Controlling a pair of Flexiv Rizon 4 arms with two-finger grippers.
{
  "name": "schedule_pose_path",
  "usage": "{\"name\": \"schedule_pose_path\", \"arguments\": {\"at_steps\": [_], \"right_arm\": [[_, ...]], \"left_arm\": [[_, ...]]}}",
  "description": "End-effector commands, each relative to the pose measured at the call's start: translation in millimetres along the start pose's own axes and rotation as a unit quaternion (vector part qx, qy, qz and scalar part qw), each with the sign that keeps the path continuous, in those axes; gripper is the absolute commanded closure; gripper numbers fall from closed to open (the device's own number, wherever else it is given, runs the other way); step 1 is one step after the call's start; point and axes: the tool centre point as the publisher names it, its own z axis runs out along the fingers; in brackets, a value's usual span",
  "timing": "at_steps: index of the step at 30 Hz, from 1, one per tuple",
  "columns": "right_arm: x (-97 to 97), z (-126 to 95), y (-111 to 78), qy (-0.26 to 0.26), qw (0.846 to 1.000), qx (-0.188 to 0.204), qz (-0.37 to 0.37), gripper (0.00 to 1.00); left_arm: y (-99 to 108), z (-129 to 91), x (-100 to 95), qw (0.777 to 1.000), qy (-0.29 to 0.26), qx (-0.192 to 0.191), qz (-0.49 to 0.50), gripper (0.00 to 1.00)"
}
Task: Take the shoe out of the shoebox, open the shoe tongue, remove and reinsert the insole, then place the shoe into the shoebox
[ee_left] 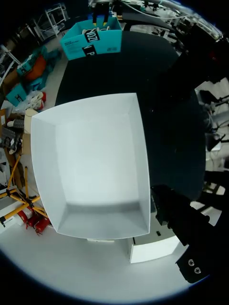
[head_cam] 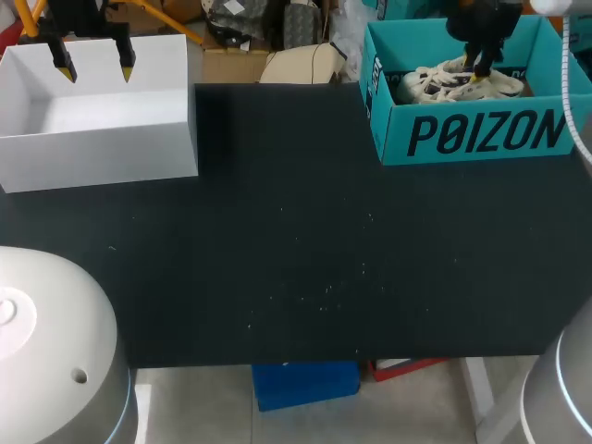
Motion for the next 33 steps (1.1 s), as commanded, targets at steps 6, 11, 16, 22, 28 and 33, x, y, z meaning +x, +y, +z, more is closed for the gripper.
{"name": "schedule_pose_path", "arguments": {"at_steps": [6,11,16,22,28,33], "right_arm": [[-4.9,30.2,-1.9,0.01,1.0,-0.001,-0.002,0.59],[-6.0,41.4,-3.3,0.02,1.0,0.003,-0.008,0.59],[-12.5,49.1,-6.9,0.024,1.0,0.007,-0.012,0.68],[-20.1,61.1,-11.8,0.03,0.999,0.012,-0.012,0.7],[-18.8,71.9,-17.0,0.039,0.999,0.02,-0.015,0.76],[-14.7,79.0,-23.0,0.048,0.998,0.024,-0.011,0.76]], "left_arm": [[0.2,-0.4,0.0,1.0,0.0,-0.001,0.0,0.0],[0.2,-0.4,0.0,1.0,0.0,-0.001,0.0,0.0],[0.2,-0.4,0.0,1.0,0.0,-0.001,0.0,0.0],[0.2,-0.4,0.0,1.0,0.0,-0.001,0.0,0.0],[0.2,-0.4,0.0,1.0,0.0,-0.001,0.0,0.0],[0.2,-0.4,0.0,1.0,0.0,-0.001,0.0,0.0]]}}
